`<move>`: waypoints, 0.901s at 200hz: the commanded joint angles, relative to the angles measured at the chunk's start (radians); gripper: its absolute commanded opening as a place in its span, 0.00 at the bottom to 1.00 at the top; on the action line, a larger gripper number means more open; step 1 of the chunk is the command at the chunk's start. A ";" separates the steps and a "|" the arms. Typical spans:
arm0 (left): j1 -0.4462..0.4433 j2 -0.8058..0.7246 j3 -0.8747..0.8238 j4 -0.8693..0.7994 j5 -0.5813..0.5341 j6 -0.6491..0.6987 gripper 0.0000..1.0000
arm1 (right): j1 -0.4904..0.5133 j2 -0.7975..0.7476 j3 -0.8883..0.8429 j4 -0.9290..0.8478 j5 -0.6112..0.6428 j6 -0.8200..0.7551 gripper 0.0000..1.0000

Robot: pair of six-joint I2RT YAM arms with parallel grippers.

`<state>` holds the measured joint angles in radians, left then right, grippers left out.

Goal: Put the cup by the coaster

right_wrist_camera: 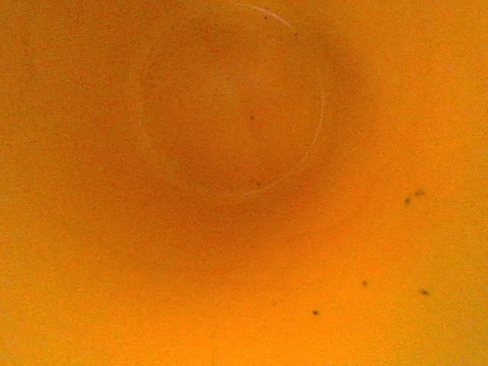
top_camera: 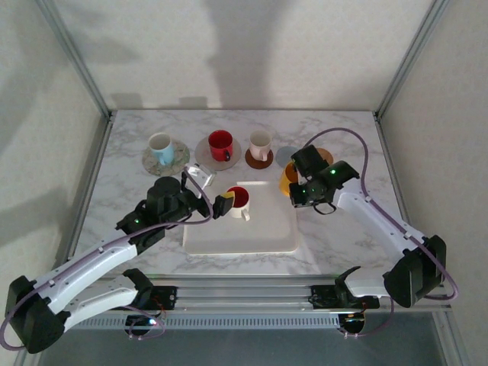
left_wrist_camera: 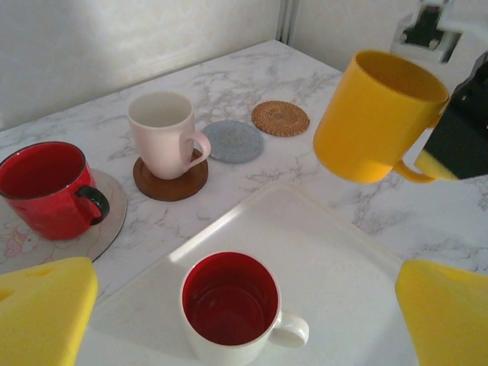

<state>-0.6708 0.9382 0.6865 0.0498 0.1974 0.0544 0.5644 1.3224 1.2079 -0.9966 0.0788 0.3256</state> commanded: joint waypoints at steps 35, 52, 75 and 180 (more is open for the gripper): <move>0.003 0.097 0.036 0.094 0.028 0.051 1.00 | -0.078 0.090 0.160 -0.001 0.004 -0.028 0.00; 0.025 0.122 0.036 0.120 0.053 0.050 1.00 | -0.097 0.147 0.195 0.006 0.005 -0.034 0.00; 0.053 0.168 0.047 0.140 0.092 0.053 1.00 | -0.130 0.225 0.238 0.030 0.006 -0.036 0.00; 0.117 0.407 0.149 0.216 0.203 0.070 1.00 | -0.225 0.627 0.525 0.070 0.024 -0.151 0.00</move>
<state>-0.5610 1.3163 0.7975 0.2089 0.3565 0.1131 0.3492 1.8988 1.6375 -0.9459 0.0727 0.2230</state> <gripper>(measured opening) 0.994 0.185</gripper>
